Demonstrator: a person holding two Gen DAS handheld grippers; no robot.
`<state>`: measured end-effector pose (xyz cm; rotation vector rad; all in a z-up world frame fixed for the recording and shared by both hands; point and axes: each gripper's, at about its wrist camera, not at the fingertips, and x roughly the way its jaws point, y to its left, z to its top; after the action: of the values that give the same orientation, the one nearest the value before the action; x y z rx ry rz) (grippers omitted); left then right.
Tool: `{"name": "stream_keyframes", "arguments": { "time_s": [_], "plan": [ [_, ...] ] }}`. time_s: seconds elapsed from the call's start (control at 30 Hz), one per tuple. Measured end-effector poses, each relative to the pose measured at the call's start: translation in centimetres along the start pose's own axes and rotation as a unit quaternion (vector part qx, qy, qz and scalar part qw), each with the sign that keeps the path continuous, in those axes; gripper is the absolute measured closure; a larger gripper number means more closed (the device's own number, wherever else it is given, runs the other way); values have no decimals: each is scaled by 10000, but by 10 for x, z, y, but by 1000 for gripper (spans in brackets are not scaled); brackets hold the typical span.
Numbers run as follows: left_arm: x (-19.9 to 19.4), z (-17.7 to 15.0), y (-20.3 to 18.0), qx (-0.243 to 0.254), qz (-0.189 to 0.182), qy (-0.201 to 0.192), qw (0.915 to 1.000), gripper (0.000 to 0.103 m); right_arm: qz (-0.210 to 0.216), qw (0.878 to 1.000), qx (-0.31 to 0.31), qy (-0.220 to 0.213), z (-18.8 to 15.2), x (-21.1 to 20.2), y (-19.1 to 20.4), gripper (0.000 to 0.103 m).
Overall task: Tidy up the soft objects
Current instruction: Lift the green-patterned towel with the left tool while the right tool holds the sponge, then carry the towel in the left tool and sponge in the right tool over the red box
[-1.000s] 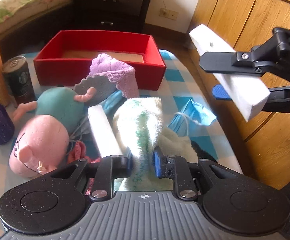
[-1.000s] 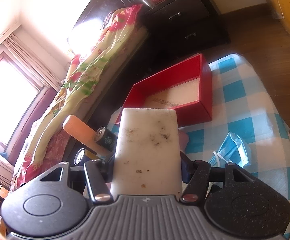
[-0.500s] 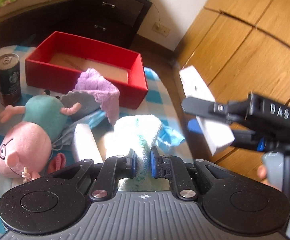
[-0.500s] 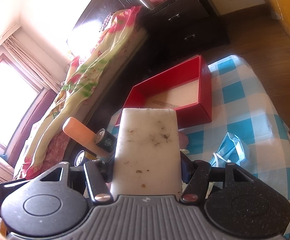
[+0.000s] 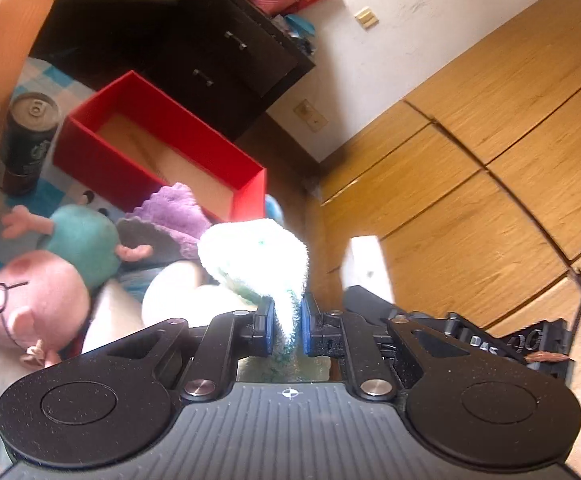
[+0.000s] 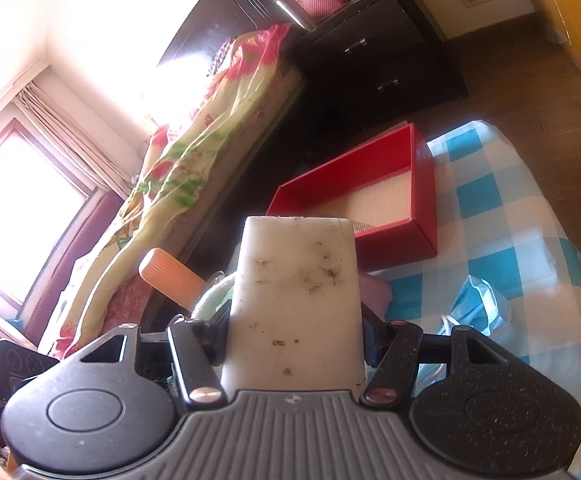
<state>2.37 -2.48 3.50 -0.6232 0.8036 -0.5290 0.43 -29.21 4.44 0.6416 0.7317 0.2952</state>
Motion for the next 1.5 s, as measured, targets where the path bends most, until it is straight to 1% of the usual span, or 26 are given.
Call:
{"name": "stream_keyframes", "arguments": {
  "time_s": [0.03,0.13,0.2,0.27,0.47,0.7,0.83,0.87,0.97,1.03,1.13,1.27,1.37,1.5],
  "plan": [
    [0,1,0,-12,91,-39,10000,93,-1,10000,-3,-10,0,0,0,64],
    [-4,6,7,-407,-316,-138,9986,93,9,10000,-6,-27,0,-2,1,65],
    [-10,11,2,-351,-371,-295,9983,93,23,10000,-3,-52,0,-3,2,64],
    [-14,15,-5,-189,-282,-378,9987,93,53,9999,14,-95,2,-6,2,65],
    [-22,26,-18,-100,-262,-580,9979,93,180,9997,-19,-149,3,-10,6,66],
    [-32,39,-36,73,-262,-841,9961,93,217,9995,-69,-227,6,-11,12,66],
    [-34,37,-43,301,2,-764,9966,93,252,9992,-79,-299,8,-12,16,66],
    [-34,37,-42,268,49,-753,9968,93,266,9991,-86,-310,8,-13,16,66],
    [-36,42,-38,51,21,-797,9968,93,268,9991,-74,-324,9,-14,16,66],
    [-39,49,-42,87,21,-896,9959,93,277,9990,-67,-331,10,-14,17,66],
    [-39,61,-52,249,-75,-1016,9945,93,266,9988,-60,-405,15,-14,18,66],
    [-29,76,-58,262,-267,-1162,9925,93,224,9982,-119,-548,27,-13,21,66],
    [-18,88,-59,195,-484,-1237,9909,93,63,9979,-252,-599,36,-7,24,66],
    [-2,101,-59,214,-599,-1267,9899,93,-119,9971,-338,-674,51,6,25,66]
  ]
}}
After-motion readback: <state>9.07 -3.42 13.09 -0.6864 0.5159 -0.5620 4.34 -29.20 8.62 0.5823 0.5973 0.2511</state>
